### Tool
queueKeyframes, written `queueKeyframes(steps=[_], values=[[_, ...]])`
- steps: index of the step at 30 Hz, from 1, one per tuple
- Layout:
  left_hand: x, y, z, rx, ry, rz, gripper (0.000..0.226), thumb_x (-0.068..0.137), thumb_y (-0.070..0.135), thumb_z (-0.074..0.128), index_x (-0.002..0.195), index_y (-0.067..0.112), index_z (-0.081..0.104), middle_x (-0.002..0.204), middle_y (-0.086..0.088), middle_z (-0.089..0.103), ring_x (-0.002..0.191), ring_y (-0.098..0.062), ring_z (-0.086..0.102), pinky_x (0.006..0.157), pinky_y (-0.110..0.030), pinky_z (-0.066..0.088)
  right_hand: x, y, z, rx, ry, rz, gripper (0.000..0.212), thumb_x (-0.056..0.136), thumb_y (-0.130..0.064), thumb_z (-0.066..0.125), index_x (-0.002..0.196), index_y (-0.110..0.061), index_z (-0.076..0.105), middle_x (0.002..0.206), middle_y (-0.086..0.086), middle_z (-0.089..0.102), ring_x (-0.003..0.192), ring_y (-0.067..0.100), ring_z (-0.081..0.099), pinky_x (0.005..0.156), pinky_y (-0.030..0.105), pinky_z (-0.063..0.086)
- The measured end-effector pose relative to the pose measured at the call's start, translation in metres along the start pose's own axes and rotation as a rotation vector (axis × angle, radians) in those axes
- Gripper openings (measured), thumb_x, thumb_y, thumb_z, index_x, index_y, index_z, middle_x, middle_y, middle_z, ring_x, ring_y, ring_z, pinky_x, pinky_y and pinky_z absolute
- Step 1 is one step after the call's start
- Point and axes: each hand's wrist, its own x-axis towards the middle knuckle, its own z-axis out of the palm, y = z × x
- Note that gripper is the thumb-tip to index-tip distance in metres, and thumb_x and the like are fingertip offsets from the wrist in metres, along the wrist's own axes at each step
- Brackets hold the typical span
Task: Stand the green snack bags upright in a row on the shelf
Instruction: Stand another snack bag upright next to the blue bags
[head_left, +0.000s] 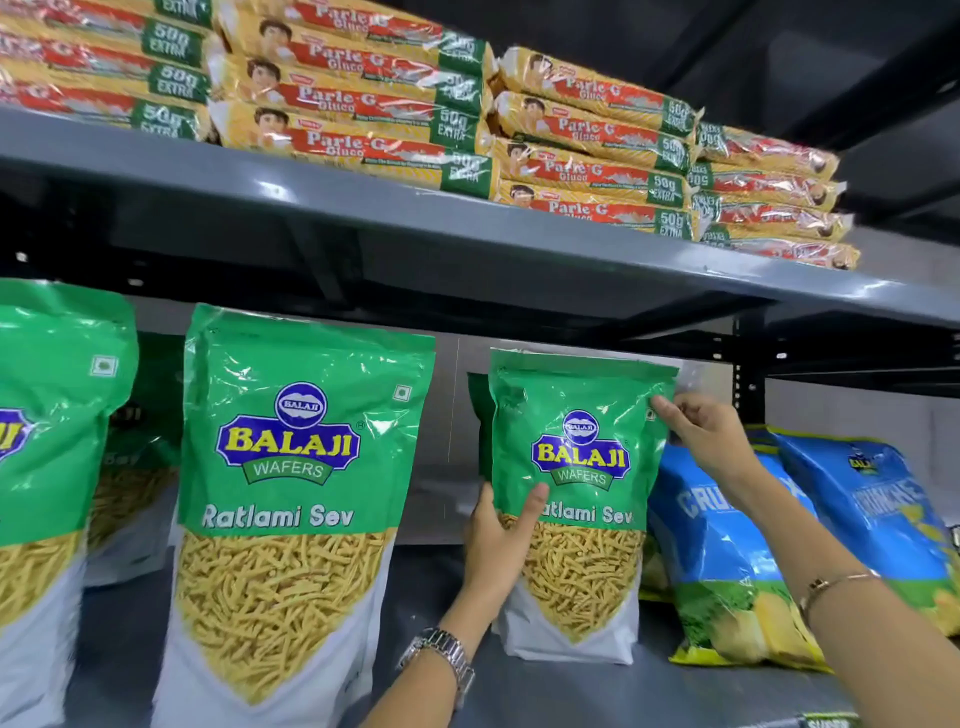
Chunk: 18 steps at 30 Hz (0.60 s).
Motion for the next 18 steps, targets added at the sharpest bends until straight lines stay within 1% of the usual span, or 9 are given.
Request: queueKeyframes(steps=[2, 4, 6, 8, 10, 11, 14, 16, 18], values=[[0.0, 0.0, 0.001, -0.004, 0.015, 0.013, 0.088, 0.057, 0.075, 0.055, 0.126, 0.02, 0.047, 0.124, 0.001, 0.062, 0.115, -0.017, 0.057, 0.102, -0.044, 0.043, 0.002, 0.001, 0.0, -0.009, 0.006, -0.006, 0.024, 0.089, -0.024, 0.058, 0.07, -0.01, 0.063, 0.057, 0.008, 0.048, 0.051, 0.013, 0.039, 0.046, 0.019, 0.034], [0.001, -0.001, 0.001, 0.001, 0.02, -0.001, 0.094, 0.054, 0.077, 0.054, 0.127, 0.019, 0.045, 0.125, -0.001, 0.061, 0.116, -0.019, 0.056, 0.101, -0.046, 0.043, 0.002, 0.004, 0.003, -0.016, 0.041, -0.033, 0.029, 0.088, -0.026, 0.058, 0.073, -0.003, 0.064, 0.057, 0.011, 0.042, 0.05, 0.015, 0.03, 0.043, 0.021, 0.027], [0.001, -0.002, 0.001, 0.015, 0.013, -0.006, 0.098, 0.054, 0.079, 0.053, 0.131, 0.018, 0.042, 0.13, -0.003, 0.058, 0.12, -0.021, 0.054, 0.103, -0.047, 0.042, -0.004, 0.006, 0.01, 0.047, 0.093, -0.015, 0.035, 0.09, -0.028, 0.055, 0.082, 0.005, 0.062, 0.062, 0.011, 0.042, 0.055, 0.016, 0.032, 0.045, 0.02, 0.03], [0.0, -0.002, -0.001, 0.043, -0.003, -0.013, 0.099, 0.056, 0.078, 0.052, 0.134, 0.018, 0.038, 0.134, -0.003, 0.055, 0.123, -0.022, 0.051, 0.104, -0.047, 0.041, -0.017, 0.009, 0.019, 0.123, 0.07, 0.052, 0.026, 0.091, -0.032, 0.051, 0.084, -0.008, 0.059, 0.072, 0.01, 0.051, 0.065, 0.018, 0.045, 0.061, 0.025, 0.046], [-0.001, -0.002, -0.004, 0.073, -0.007, -0.004, 0.098, 0.055, 0.077, 0.052, 0.132, 0.017, 0.04, 0.131, -0.003, 0.058, 0.119, -0.02, 0.054, 0.102, -0.046, 0.043, -0.038, 0.018, 0.032, 0.137, -0.04, 0.142, 0.012, 0.089, -0.036, 0.051, 0.087, -0.024, 0.053, 0.088, 0.008, 0.062, 0.077, 0.017, 0.058, 0.076, 0.039, 0.051], [-0.001, -0.002, -0.006, 0.09, -0.002, -0.006, 0.1, 0.055, 0.077, 0.053, 0.132, 0.016, 0.04, 0.13, -0.003, 0.058, 0.119, -0.021, 0.055, 0.101, -0.046, 0.043, -0.05, 0.026, 0.038, 0.112, -0.113, 0.187, 0.015, 0.086, -0.04, 0.053, 0.092, -0.026, 0.051, 0.098, 0.008, 0.065, 0.083, 0.014, 0.062, 0.076, 0.037, 0.052], [-0.002, -0.003, -0.009, 0.13, 0.02, -0.015, 0.096, 0.056, 0.074, 0.056, 0.127, 0.012, 0.042, 0.127, -0.006, 0.06, 0.116, -0.022, 0.056, 0.099, -0.044, 0.045, -0.081, 0.041, 0.054, 0.122, -0.352, 0.289, 0.06, 0.057, -0.067, 0.065, 0.101, -0.028, 0.054, 0.103, -0.01, 0.066, 0.083, -0.004, 0.065, 0.062, 0.011, 0.052], [-0.004, -0.004, -0.01, 0.13, 0.019, -0.014, 0.085, 0.055, 0.072, 0.059, 0.118, 0.017, 0.047, 0.119, -0.003, 0.064, 0.111, -0.02, 0.059, 0.095, -0.04, 0.048, -0.091, 0.049, 0.063, 0.211, -0.41, 0.325, 0.086, 0.043, -0.075, 0.07, 0.112, -0.026, 0.056, 0.107, -0.01, 0.069, 0.091, 0.001, 0.068, 0.072, 0.014, 0.054], [-0.005, -0.008, -0.013, 0.122, -0.017, -0.052, 0.082, 0.056, 0.067, 0.066, 0.119, 0.019, 0.046, 0.122, -0.001, 0.061, 0.113, -0.02, 0.057, 0.098, -0.041, 0.046, -0.094, 0.053, 0.067, 0.276, -0.386, 0.356, 0.095, 0.043, -0.072, 0.072, 0.121, -0.021, 0.053, 0.113, -0.004, 0.068, 0.102, 0.012, 0.066, 0.087, 0.026, 0.052]])
